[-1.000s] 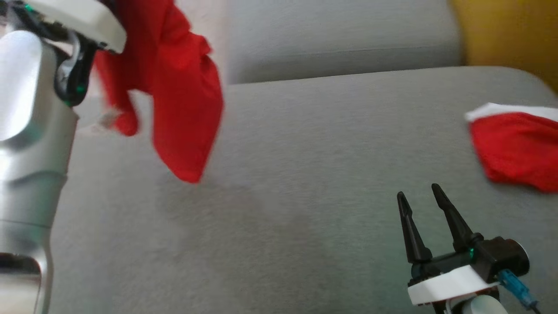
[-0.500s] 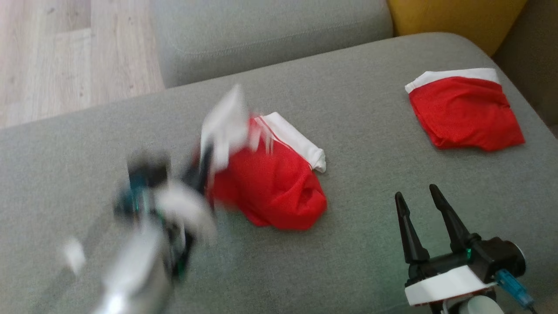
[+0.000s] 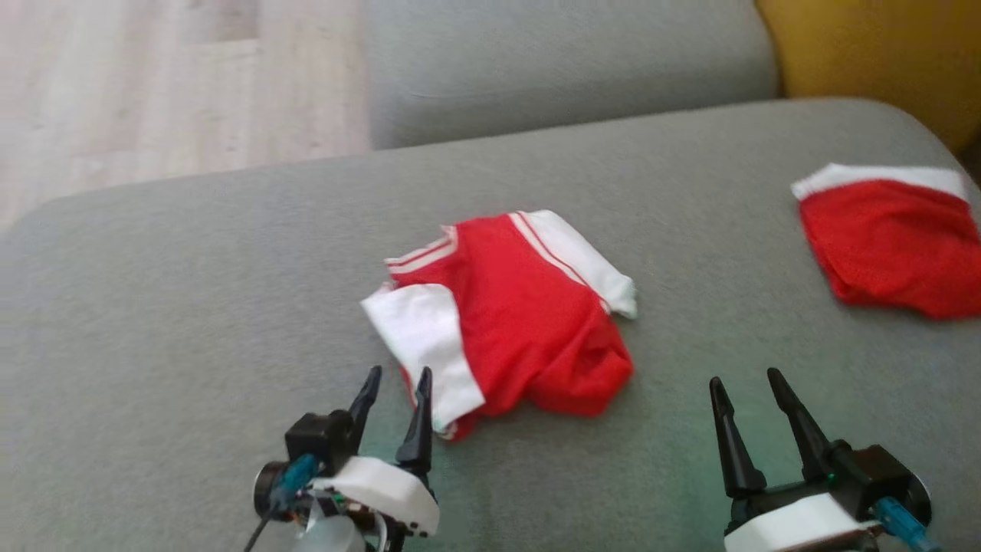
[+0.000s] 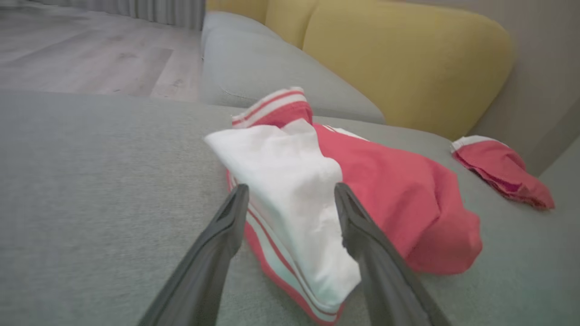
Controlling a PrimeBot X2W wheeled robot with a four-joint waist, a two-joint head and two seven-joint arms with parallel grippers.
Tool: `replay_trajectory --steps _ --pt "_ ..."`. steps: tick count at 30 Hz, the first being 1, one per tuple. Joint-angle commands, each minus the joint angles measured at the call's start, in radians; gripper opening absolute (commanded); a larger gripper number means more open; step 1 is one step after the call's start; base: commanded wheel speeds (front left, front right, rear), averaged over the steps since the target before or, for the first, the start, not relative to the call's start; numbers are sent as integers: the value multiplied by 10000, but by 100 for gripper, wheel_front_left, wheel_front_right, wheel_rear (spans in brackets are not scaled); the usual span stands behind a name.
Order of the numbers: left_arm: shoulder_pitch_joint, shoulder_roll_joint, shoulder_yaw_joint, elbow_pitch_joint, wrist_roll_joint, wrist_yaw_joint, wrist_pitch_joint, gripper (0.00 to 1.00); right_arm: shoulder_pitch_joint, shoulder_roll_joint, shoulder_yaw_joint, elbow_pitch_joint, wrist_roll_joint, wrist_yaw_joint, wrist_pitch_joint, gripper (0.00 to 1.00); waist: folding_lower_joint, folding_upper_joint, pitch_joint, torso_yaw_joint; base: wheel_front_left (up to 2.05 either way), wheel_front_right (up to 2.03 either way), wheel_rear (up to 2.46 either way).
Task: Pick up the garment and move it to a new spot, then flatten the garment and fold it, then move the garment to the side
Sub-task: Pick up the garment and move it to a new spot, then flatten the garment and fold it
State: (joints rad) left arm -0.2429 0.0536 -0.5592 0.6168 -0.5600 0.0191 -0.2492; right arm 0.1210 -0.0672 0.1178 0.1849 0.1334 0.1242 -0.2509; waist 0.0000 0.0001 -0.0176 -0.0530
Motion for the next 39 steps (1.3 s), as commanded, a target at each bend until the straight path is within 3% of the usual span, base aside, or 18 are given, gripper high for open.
replay_trajectory --steps 1,6,14,25,39 --pt "206 38 667 -837 311 303 -120 100 -234 -38 193 -257 25 65 -108 100 0 -1 -418 560 0 0 0" --pt "1643 273 1892 -2701 1142 746 -123 100 -91 5 -45 -148 49 65 -108 100 0 -1 -821 1033 0 0 0" --pt "3913 411 3705 -5346 2633 430 -124 100 371 89 -201 -98 143 65 -108 100 0 -1 -1225 1344 0 0 0" --pt "4917 94 4449 -5815 3539 -123 -125 100 768 141 -259 -47 164 65 -109 100 0 -1 -1490 1495 0 0 0" --pt "5007 -27 4609 -5712 3730 -263 -125 100 858 157 -183 16 177 65 -109 100 0 -1 -1672 1548 0 0 0"
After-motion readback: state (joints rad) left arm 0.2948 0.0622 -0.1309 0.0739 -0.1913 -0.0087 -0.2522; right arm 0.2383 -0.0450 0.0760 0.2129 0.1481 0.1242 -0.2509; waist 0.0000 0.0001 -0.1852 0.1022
